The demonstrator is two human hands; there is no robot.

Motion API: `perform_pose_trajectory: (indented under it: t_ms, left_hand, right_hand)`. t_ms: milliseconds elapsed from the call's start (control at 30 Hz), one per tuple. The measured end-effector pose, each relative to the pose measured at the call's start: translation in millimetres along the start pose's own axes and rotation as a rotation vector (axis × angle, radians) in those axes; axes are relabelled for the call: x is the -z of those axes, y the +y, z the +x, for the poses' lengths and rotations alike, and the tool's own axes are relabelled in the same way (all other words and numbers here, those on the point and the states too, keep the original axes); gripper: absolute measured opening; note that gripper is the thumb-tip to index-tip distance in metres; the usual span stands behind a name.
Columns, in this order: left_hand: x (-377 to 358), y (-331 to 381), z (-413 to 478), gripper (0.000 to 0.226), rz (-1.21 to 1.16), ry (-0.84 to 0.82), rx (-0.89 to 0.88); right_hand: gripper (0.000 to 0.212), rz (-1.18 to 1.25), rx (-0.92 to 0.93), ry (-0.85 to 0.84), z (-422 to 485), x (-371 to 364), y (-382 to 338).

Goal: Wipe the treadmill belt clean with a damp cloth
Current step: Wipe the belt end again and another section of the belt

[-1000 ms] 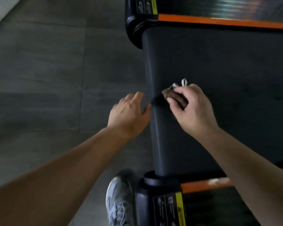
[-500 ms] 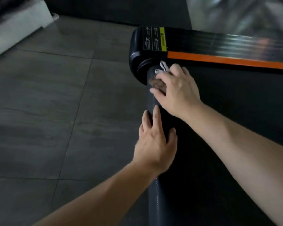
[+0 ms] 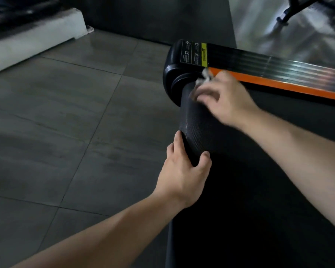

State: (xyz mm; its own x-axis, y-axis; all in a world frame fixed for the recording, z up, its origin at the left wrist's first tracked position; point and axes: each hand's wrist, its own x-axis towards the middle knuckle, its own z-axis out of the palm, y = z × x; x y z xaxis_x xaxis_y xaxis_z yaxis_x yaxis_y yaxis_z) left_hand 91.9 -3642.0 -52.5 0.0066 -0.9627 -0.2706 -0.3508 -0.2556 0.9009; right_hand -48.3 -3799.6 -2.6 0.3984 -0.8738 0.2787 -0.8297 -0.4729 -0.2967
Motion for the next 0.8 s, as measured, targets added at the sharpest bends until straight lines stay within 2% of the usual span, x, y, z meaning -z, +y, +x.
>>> perform_pose_trajectory:
  t_ms: [67, 100, 267, 333, 433, 500, 633, 733, 800]
  left_hand:
    - [1, 2, 0, 0.086, 0.010, -0.003, 0.005]
    - [1, 2, 0, 0.086, 0.021, -0.003, 0.006]
    - [1, 3, 1, 0.086, 0.022, 0.007, 0.016]
    - [1, 3, 1, 0.086, 0.008, 0.014, 0.013]
    - [1, 3, 0, 0.086, 0.001, 0.007, 0.018]
    - [1, 2, 1, 0.086, 0.007, 0.009, 0.014]
    - [0, 0, 2, 0.085, 0.004, 0.016, 0.017]
    - [1, 0, 1, 0.085, -0.007, 0.004, 0.016]
    - [1, 0, 0, 0.085, -0.020, 0.006, 0.018]
  right_hand:
    - [0.025, -0.003, -0.165, 0.077, 22, -6, 9]
    - [0.027, -0.033, -0.191, 0.085, 22, -11, 6]
    - [0.024, 0.003, 0.068, -0.094, -22, -1, -18]
    - [0.026, -0.004, 0.054, -0.108, -10, 6, -13]
    - [0.043, -0.135, -0.008, -0.075, -7, -3, -14]
    - [0.048, -0.182, -0.030, -0.050, -14, -10, -18]
    - [0.033, -0.045, -0.081, 0.005, -10, -10, -21]
    - [0.020, 0.075, 0.098, -0.077, -26, -6, -32]
    - [0.018, 0.052, 0.179, -0.135, -27, -3, -25]
